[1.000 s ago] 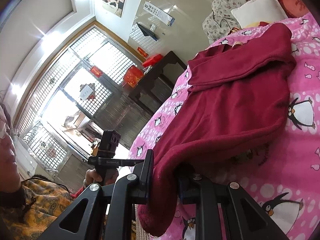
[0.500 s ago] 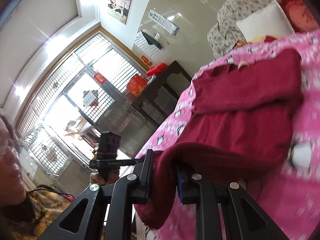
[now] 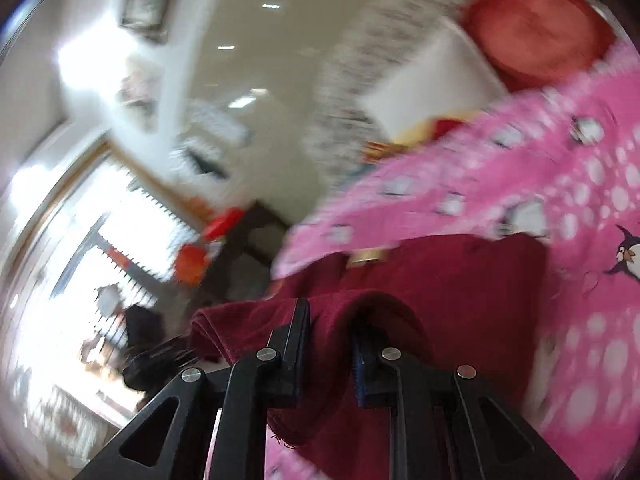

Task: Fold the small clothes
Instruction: 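Grasp the hem with the left gripper while the right gripper grasps the hem beside it, then lift the hem with both grippers and fold it over toward the collar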

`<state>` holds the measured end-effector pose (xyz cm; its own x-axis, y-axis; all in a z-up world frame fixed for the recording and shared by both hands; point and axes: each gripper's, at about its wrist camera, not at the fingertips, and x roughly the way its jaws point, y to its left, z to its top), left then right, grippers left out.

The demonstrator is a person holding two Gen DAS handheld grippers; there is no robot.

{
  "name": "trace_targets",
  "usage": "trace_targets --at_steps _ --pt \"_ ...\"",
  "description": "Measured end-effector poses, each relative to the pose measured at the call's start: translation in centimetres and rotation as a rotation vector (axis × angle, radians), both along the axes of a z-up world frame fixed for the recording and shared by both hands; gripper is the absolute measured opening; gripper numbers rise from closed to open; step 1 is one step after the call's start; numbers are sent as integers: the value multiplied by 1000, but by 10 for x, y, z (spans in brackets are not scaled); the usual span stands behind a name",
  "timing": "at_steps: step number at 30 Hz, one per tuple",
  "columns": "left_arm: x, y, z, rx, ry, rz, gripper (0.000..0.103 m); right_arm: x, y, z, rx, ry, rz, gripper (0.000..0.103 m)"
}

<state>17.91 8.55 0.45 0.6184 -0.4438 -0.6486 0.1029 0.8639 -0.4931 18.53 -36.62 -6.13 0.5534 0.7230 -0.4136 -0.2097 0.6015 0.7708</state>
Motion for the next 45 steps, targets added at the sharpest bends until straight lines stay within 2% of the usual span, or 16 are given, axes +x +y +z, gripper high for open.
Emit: trace_targets --at_steps 2,4,6,8,10,15,19,21,22,24,29,31,32,38,42,45 --pt "29 2 -19 -1 61 41 14 17 -3 -10 -16 64 0 18" --pt "36 0 -22 11 53 30 23 13 -12 -2 32 31 -12 19" --pt "33 4 -13 10 6 22 44 4 -19 11 38 -17 -24 23" --pt "21 13 4 21 -77 73 80 -4 -23 20 24 -34 -42 26" --pt "10 25 21 -16 -148 127 87 -10 -19 27 4 -37 -65 26" --pt "5 23 24 7 -136 98 87 -22 -27 37 52 -40 -158 28" --pt "6 3 9 49 -93 54 87 -23 -24 48 41 -19 -131 31" --pt "9 -5 3 61 -84 49 87 -23 -15 54 1 -23 -54 36" --pt "11 -9 0 65 -80 48 87 -22 -7 57 -29 -10 21 44" --pt "17 -18 -5 72 -78 41 87 -23 4 60 -39 36 169 46" --pt "33 -34 -19 145 -73 63 87 -44 -26 89 144 -130 114 47" --pt "38 -33 -24 140 -59 79 87 -50 -21 98 47 -204 70 47" --pt "41 -31 -27 136 -54 84 87 -48 -9 95 -72 -198 64 47" --pt "57 -18 -43 115 5 154 87 4 45 50 -495 -117 -8 43" --pt "69 -15 -59 135 9 168 87 50 53 5 -600 17 -11 38" --pt "73 -21 -63 192 -12 165 87 58 50 6 -626 31 -10 37"
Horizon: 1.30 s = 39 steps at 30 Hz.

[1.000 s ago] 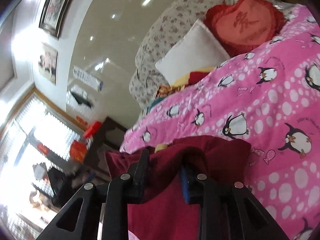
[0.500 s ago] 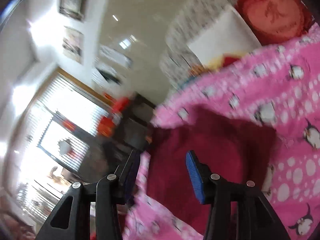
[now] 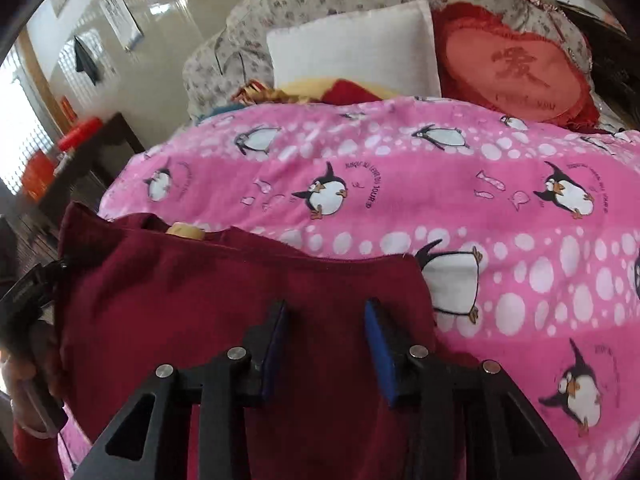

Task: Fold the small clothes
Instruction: 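Lift the hem with both grippers and fold it over toward the collar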

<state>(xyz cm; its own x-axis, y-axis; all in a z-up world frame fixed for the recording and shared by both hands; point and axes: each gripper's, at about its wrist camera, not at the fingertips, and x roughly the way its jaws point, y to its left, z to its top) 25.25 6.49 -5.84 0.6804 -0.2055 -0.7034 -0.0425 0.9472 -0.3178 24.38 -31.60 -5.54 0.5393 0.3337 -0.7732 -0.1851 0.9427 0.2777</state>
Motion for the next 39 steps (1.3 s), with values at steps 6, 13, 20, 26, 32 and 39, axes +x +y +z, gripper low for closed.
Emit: trace_targets --at_steps 6,13,20,26,32,39 --pt "-9 5 10 -10 -2 16 87 -46 -15 42 21 -92 -14 37" --pt "-85 15 19 22 -14 2 87 -149 -8 51 -33 -146 105 37" --pt "-125 20 -33 -8 92 15 87 -170 14 1 -183 -126 125 37" --pt "-138 16 -36 -5 41 33 87 -186 21 42 -113 -177 124 37" --pt "-149 28 -40 -97 2 81 87 -150 83 61 -38 -218 240 37" --pt "-154 36 -41 -144 -42 35 87 -65 180 60 106 -190 329 37"
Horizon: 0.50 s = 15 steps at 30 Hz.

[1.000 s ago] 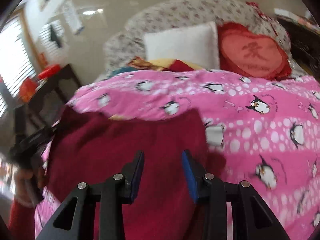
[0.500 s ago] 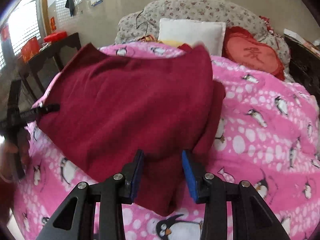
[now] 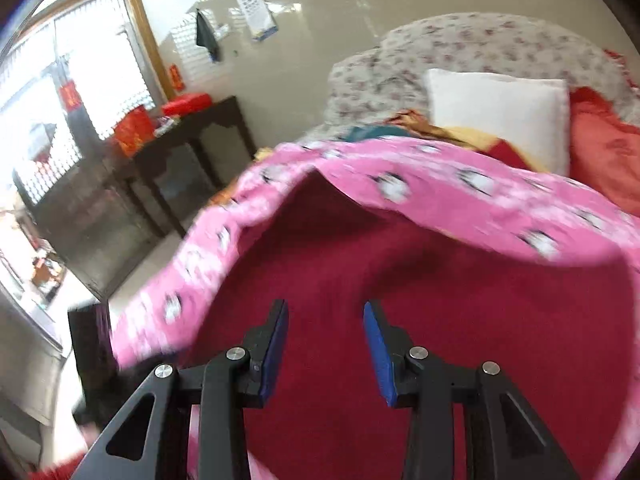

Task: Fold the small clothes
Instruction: 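Lift the hem with both grippers and fold it over toward the collar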

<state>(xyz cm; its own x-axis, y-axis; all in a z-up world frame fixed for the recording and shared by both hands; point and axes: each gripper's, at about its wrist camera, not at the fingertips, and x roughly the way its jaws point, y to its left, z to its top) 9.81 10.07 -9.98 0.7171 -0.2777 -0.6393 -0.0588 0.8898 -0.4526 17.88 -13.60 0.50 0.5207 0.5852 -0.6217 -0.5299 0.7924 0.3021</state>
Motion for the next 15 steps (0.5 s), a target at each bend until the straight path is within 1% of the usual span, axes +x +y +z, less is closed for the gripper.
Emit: trace_targets --at_steps 2,4,6,8,9,10,11,13,15 --pt "0 3 -1 -25 -6 -6 87 20 30 0 -26 -18 15 37" --pt "1 5 -2 -40 -10 -16 87 36 56 -3 -62 -29 27 34" --pt "2 5 -1 -43 -11 -23 87 53 80 -13 -113 -20 32 32" --pt "3 6 -2 -54 -13 -24 88 69 100 -31 -182 24 30 31" --pt "3 7 -2 -58 -13 -23 88 74 107 -39 -207 23 28 31" --pt "4 8 -2 -62 -13 -24 88 76 110 -39 -206 6 24 31" --pt "5 8 -2 -65 -14 -25 88 76 109 -37 -195 12 23 32" --pt "5 10 -2 -75 -16 -26 88 75 100 -32 -153 48 18 32" --pt "5 9 -2 -73 -16 -27 88 71 87 -24 -88 97 14 32"
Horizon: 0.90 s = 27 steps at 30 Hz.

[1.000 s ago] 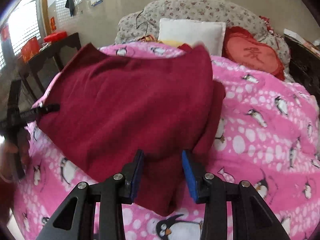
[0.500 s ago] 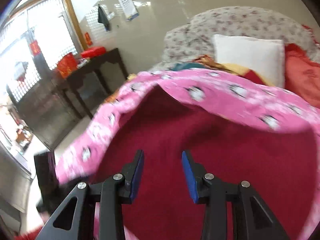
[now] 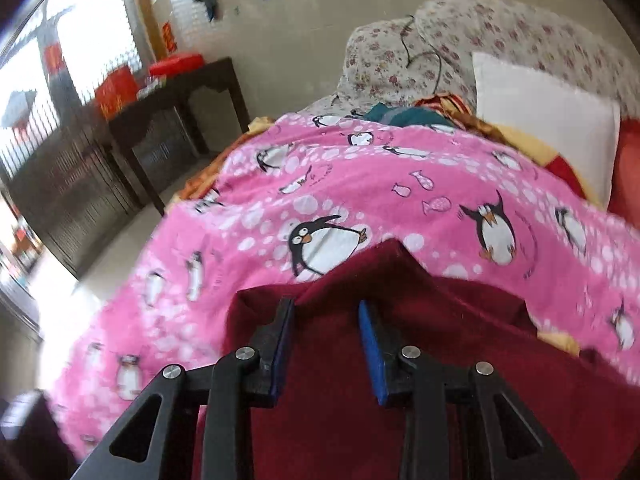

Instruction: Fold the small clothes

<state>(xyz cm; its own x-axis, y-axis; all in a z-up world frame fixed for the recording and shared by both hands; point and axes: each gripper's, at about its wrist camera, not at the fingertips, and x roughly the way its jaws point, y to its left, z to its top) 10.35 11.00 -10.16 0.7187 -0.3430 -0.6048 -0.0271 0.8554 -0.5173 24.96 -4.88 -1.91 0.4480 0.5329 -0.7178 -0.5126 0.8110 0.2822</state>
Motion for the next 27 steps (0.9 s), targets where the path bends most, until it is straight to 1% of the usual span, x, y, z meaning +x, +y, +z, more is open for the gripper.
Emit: trace_targets --at_steps 1,2,3,4,5,7,10,12,14,17,18,20,21,22,23,24,25,26,27 --pt "0 0 0 6 -1 -1 88 -4 -3 2 20 14 0 37" --pt "0 -2 0 14 -2 -1 88 -8 -6 5 40 27 3 50" --pt "0 -3 0 22 -3 -2 88 -13 -6 7 43 30 3 57" --pt "0 -5 0 29 -4 -2 89 -16 -5 8 36 34 0 70" --pt "0 -6 0 37 -6 -2 89 -19 -2 8 22 37 -3 75" --pt "0 -7 0 42 -7 -2 89 -19 9 8 -15 41 8 75" --pt "-1 -5 -1 25 -8 -7 89 -17 33 4 -106 32 28 76" --pt "-2 -2 -1 6 -8 -12 89 -14 49 -2 -188 11 32 79" --pt "-2 0 -1 -11 -8 -14 89 -10 64 -10 -279 -2 42 87" --pt "-1 1 -1 -17 -7 -13 89 -11 78 -20 -387 -73 69 88" --pt "-1 1 -1 -14 -8 -14 89 -13 76 -21 -387 -96 74 86" --pt "-1 0 -1 -9 -8 -14 89 -14 61 -20 -345 -119 61 64" --pt "-1 1 -1 -12 -8 -13 89 -15 53 -17 -306 -114 71 59" --pt "-1 1 -1 -16 -8 -10 89 -16 44 -14 -267 -105 80 47" --pt "-1 1 -1 -18 -9 -8 89 -18 32 -7 -213 -87 84 39" --pt "-1 1 -1 -18 -11 -5 89 -20 23 -2 -166 -73 84 36" --pt "0 1 -1 -17 -12 -1 89 -23 12 4 -103 -56 90 27" --pt "0 0 -1 -10 -13 3 89 -25 7 8 -63 -49 93 23" --pt "1 -2 0 -2 -15 6 89 -27 1 12 -36 -52 94 23"
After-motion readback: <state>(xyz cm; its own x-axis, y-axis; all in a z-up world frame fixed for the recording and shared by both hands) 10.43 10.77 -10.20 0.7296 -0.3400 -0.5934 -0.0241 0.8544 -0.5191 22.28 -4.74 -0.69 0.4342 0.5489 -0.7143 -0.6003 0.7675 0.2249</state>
